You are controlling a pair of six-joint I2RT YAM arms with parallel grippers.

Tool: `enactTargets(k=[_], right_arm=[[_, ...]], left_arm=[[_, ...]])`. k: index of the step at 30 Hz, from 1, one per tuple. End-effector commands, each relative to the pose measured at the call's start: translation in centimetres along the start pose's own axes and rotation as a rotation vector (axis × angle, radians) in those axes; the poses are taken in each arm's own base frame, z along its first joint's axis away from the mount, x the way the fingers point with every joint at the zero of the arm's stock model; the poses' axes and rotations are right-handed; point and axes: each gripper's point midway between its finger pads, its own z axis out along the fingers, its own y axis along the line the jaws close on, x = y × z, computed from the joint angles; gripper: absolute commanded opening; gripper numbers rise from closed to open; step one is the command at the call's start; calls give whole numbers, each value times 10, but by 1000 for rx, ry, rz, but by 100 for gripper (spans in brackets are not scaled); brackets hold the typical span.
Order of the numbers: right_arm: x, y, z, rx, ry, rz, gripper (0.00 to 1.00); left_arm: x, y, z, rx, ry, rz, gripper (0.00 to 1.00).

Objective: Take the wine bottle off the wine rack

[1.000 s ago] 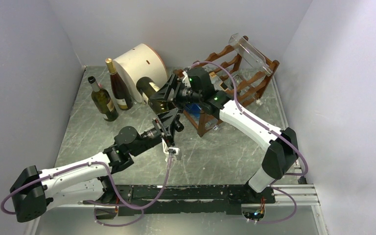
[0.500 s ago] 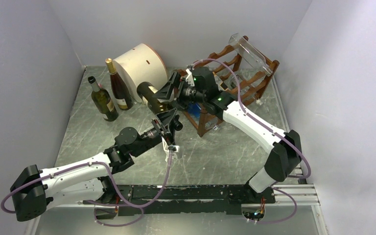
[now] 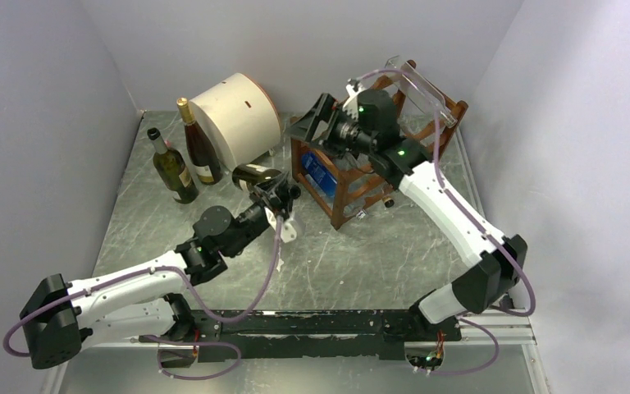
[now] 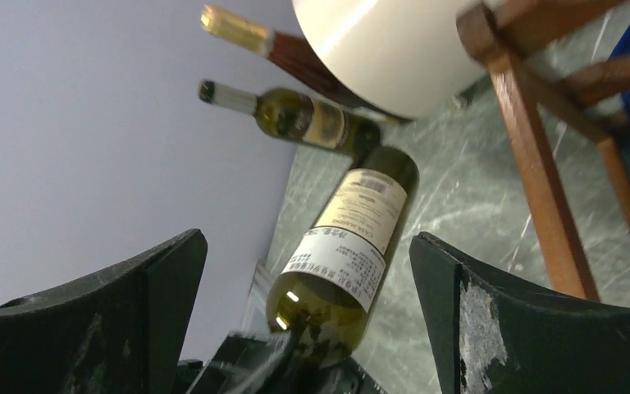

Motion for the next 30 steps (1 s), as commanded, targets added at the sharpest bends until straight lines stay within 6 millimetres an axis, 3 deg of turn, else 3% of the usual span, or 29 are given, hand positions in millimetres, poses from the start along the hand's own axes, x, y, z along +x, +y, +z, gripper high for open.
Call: enactTargets(k=[1,6,12,24,30], right_arm=[[-49,39,-54,-35,-185,-163,100],[-73,44,-92,-5,-324,-210,100],[-83,44,-121,26,-412,-238,100],[-80,41,-128,32,-417,-273,100],[-79,37,-132,46,-429,-290,100]], left_arm=[[-24,90,7,-298,-45,-262,7],[12,126,13,-463,85,-505,7],[57,154,5,-618,241,-703,7],[139,186,-11,-702,344,-787,7],[155,191,-9,-606,271,-795,7]])
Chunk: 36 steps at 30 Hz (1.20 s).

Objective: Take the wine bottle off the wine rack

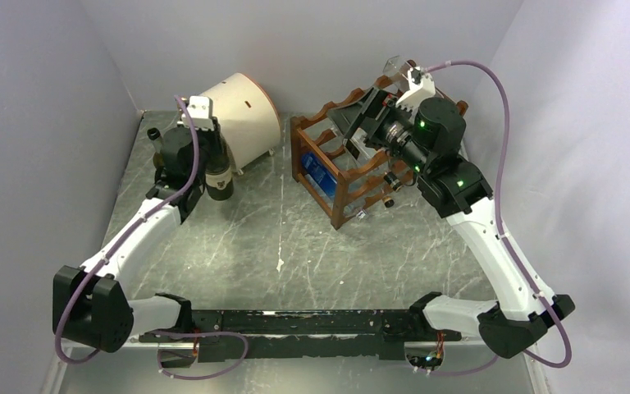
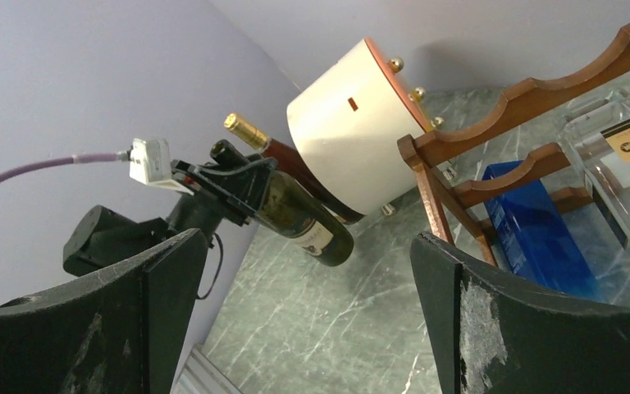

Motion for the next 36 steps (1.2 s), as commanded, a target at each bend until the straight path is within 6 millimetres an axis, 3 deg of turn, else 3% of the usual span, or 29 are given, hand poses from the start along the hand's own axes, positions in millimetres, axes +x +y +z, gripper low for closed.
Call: enactTargets(k=[1,9,26,32,36], right_arm=[[-9,-2,-9,9,-37,-32,100],[-8,-4,-9,7,-39,-41,100],[-8,-7,-12,17,-45,-71,100],[-7,-8,-15,19,-43,-86,100],[-7,-9,-20,21,-45,-101,100]], left_arm=[[-59,-15,3,162,-202,-57,7],[-40,-3,15,179,-207,-28,7],[-13,-14,16,309,-260,-18,7],[-4,-9,25,269,-197,-55,38],[-5,-4,26,236,-184,-72,48]])
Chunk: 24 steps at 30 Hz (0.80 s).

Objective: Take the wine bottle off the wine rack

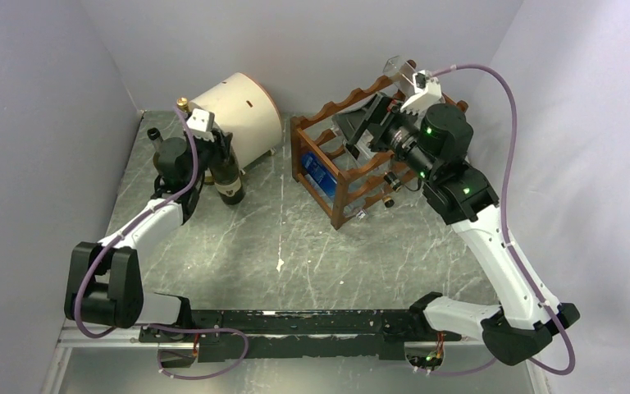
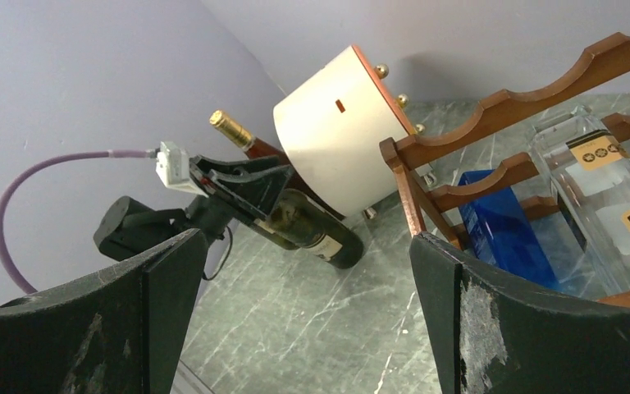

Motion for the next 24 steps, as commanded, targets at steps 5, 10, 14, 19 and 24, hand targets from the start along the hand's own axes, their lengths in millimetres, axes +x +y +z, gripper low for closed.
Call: enactTargets(k=[5,10,14,19,24], right_arm=[[-1,-9,-10,29,-13,-41,100],[5,-17,-12,63,14,-81,100],[9,-29,-17,115,33,-122,100],[11,-33,-16,130,48,-140,100],[14,-51,-14,197,65,-239,100]], left_arm=[[-63,7,1,-41,-172,-5,53],[-86,7,-7,-51,-201,3,83],[-113,3,-21,-47,-228,-12,99],[-149,-8,-46,-56,-312,-18,99],[-173,-38,-66,-32,-372,63,99]])
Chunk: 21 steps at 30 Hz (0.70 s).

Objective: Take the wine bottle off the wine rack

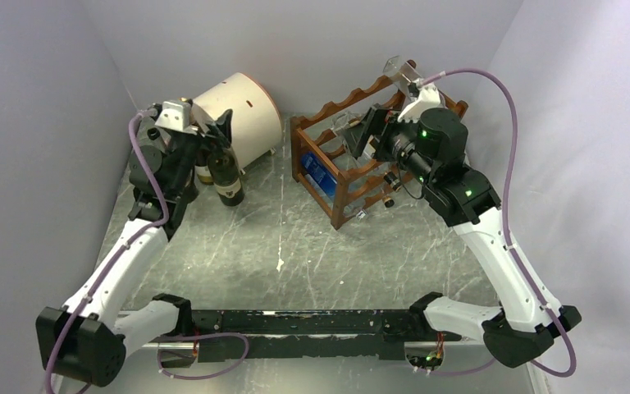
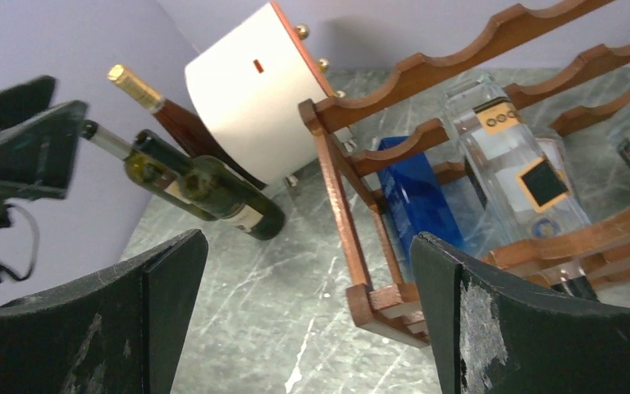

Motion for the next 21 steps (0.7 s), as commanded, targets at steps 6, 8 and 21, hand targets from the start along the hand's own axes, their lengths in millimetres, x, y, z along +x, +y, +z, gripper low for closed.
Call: enactTargets(k=[6,8,21], right_arm=[[2,-66,11,256,-53,-345,100],[-8,-75,14,316,-67,-411,100],[-65,-156,66,874,32,-981,100]], left_arm=[[-37,-77,-20,148,-79,175,99],[-34,-95,-24,194,-81,212,99],[1,-151,-28,366,-28,224,93]])
